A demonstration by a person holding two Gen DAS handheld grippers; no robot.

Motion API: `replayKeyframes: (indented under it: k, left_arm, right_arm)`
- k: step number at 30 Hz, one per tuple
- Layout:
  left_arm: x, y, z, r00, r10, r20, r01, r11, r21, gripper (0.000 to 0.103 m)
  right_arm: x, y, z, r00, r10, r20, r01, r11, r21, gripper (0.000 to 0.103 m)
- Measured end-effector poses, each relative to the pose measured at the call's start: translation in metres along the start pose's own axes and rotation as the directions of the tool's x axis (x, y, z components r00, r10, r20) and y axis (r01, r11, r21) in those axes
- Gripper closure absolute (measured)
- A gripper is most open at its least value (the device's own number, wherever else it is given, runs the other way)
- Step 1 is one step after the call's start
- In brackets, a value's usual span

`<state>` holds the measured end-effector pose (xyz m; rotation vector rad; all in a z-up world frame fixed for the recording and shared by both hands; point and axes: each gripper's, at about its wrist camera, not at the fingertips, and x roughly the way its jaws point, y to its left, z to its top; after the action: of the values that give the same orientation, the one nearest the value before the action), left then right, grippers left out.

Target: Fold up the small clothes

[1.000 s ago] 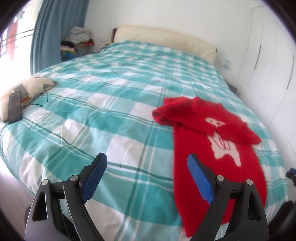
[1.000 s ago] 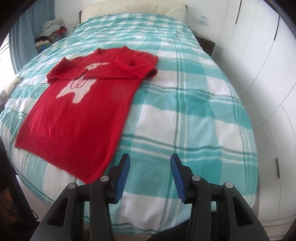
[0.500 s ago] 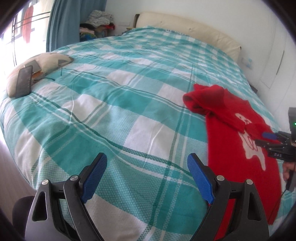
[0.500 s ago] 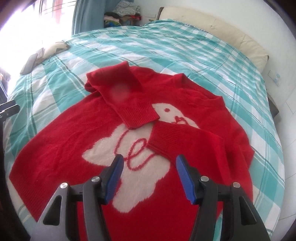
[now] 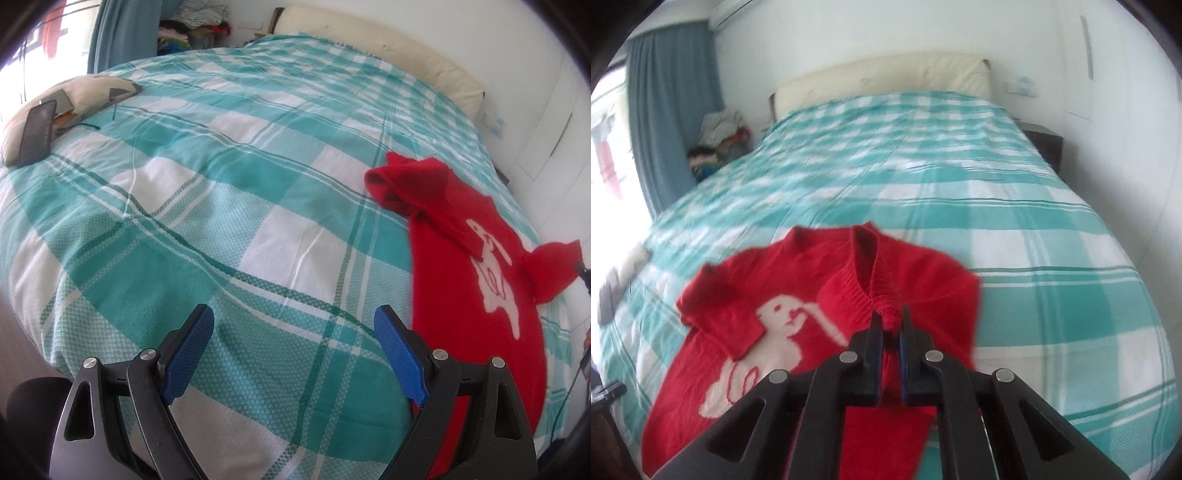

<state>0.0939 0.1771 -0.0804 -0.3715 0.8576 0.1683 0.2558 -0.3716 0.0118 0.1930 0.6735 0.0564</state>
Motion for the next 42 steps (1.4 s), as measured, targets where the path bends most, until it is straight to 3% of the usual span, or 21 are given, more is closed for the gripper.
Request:
replayKeyframes:
  k: [2, 5, 10, 16, 19, 22, 24, 25, 26, 27, 30, 33, 37, 42]
  left_arm:
    - [0.001, 0.002, 0.000, 1.000, -0.005, -0.005, 0.005, 1.000, -0.014, 0.013]
    - [0.002, 0.002, -0.001, 1.000, -0.003, -0.012, 0.002, 1.000, -0.020, 0.013]
    - [0.004, -0.002, -0.003, 1.000, 0.023, -0.010, -0.023, 1.000, 0.007, 0.013]
    - [0.005, -0.007, -0.006, 0.998, 0.054, -0.010, -0.054, 0.997, 0.050, 0.013]
    - [0.006, -0.006, -0.006, 0.998, 0.055, -0.012, -0.054, 0.997, 0.048, 0.013]
    - [0.008, -0.006, -0.006, 0.998, 0.059, -0.016, -0.058, 0.997, 0.047, 0.013]
    - [0.010, -0.007, -0.006, 0.998, 0.067, -0.019, -0.066, 0.996, 0.054, 0.013]
    - [0.011, -0.009, -0.007, 0.997, 0.072, -0.019, -0.071, 0.996, 0.060, 0.013]
    - [0.011, -0.010, -0.007, 0.997, 0.078, -0.019, -0.076, 0.995, 0.067, 0.013]
    - [0.012, -0.011, -0.008, 0.996, 0.083, -0.019, -0.082, 0.994, 0.074, 0.013]
    - [0.012, -0.013, -0.009, 0.995, 0.096, -0.017, -0.094, 0.992, 0.090, 0.013]
    - [0.013, -0.013, -0.009, 0.995, 0.102, -0.017, -0.100, 0.990, 0.096, 0.013]
    - [0.014, -0.015, -0.009, 0.994, 0.112, -0.017, -0.110, 0.988, 0.108, 0.013]
    - [0.014, -0.015, -0.010, 0.993, 0.120, -0.015, -0.117, 0.987, 0.114, 0.013]
  right_arm:
    - [-0.027, -0.065, 0.003, 0.997, -0.075, 0.030, 0.070, 0.988, 0.138, 0.097]
    - [-0.054, -0.144, -0.013, 0.988, -0.156, 0.025, 0.140, 0.940, 0.312, 0.097]
    - [-0.069, -0.209, -0.061, 0.980, -0.197, -0.009, 0.175, 0.846, 0.504, 0.097]
    - [-0.059, -0.233, -0.097, 0.991, -0.136, -0.007, 0.111, 0.776, 0.622, 0.095]
    - [-0.058, -0.243, -0.099, 0.994, -0.103, 0.018, 0.064, 0.735, 0.675, 0.087]
    - [-0.061, -0.251, -0.102, 0.995, -0.092, 0.046, 0.035, 0.720, 0.693, 0.069]
    - [-0.059, -0.257, -0.105, 0.995, -0.075, 0.059, 0.011, 0.702, 0.713, 0.067]
    - [-0.057, -0.260, -0.105, 0.996, -0.078, 0.049, 0.019, 0.701, 0.712, 0.070]
    - [-0.056, -0.259, -0.104, 0.995, -0.089, 0.033, 0.040, 0.711, 0.702, 0.094]
    - [-0.055, -0.259, -0.102, 0.993, -0.118, 0.003, 0.084, 0.723, 0.686, 0.099]
    - [-0.070, -0.262, -0.104, 0.957, -0.285, -0.058, 0.249, 0.701, 0.668, 0.100]
    - [-0.068, -0.273, -0.112, 0.948, -0.296, -0.115, 0.292, 0.675, 0.678, 0.100]
    - [-0.067, -0.264, -0.108, 0.924, -0.352, -0.149, 0.366, 0.699, 0.615, 0.100]
    - [-0.065, -0.264, -0.108, 0.919, -0.356, -0.169, 0.384, 0.713, 0.587, 0.100]
